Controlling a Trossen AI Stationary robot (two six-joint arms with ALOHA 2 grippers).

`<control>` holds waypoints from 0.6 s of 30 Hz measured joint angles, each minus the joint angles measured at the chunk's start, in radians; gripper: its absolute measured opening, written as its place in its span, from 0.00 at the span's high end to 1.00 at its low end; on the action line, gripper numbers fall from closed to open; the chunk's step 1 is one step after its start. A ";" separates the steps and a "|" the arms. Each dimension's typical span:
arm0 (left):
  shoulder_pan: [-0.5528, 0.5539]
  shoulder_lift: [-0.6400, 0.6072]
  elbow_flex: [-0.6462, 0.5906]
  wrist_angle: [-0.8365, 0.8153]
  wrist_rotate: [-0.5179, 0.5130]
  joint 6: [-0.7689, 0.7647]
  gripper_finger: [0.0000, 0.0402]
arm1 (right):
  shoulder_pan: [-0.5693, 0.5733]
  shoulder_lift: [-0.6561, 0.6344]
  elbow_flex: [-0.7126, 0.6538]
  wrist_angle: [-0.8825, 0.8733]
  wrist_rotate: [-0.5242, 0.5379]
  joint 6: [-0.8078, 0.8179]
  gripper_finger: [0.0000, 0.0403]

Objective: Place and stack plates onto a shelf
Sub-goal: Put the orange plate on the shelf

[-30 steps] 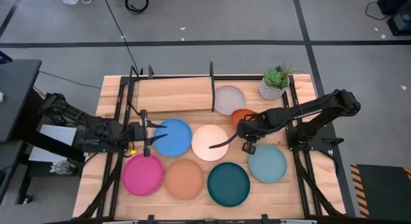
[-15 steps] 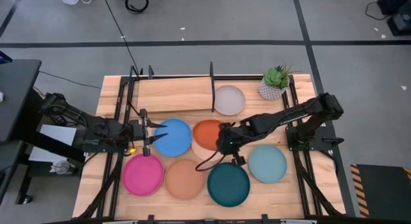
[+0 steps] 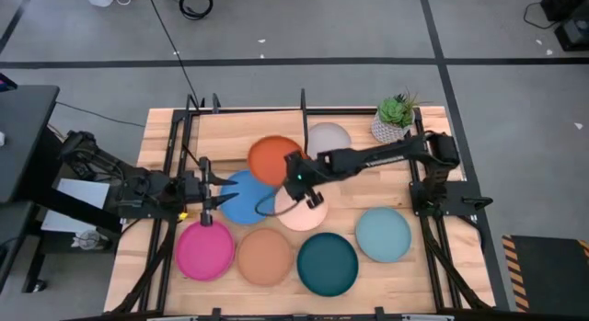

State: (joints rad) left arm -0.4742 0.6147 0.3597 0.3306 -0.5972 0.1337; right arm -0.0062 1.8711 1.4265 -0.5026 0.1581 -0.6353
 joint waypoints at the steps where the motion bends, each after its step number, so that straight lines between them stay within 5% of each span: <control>1: -0.002 0.000 0.000 -0.001 0.000 0.000 0.65 | -0.016 0.009 0.001 0.023 0.000 -0.020 0.94; 18: -0.008 0.000 0.000 -0.014 0.000 0.041 0.65 | -0.247 0.009 -0.002 0.116 -0.173 -0.079 0.94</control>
State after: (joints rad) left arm -0.4820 0.6151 0.3595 0.3168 -0.5976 0.1749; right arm -0.2533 1.8802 1.4250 -0.3863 -0.0148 -0.7139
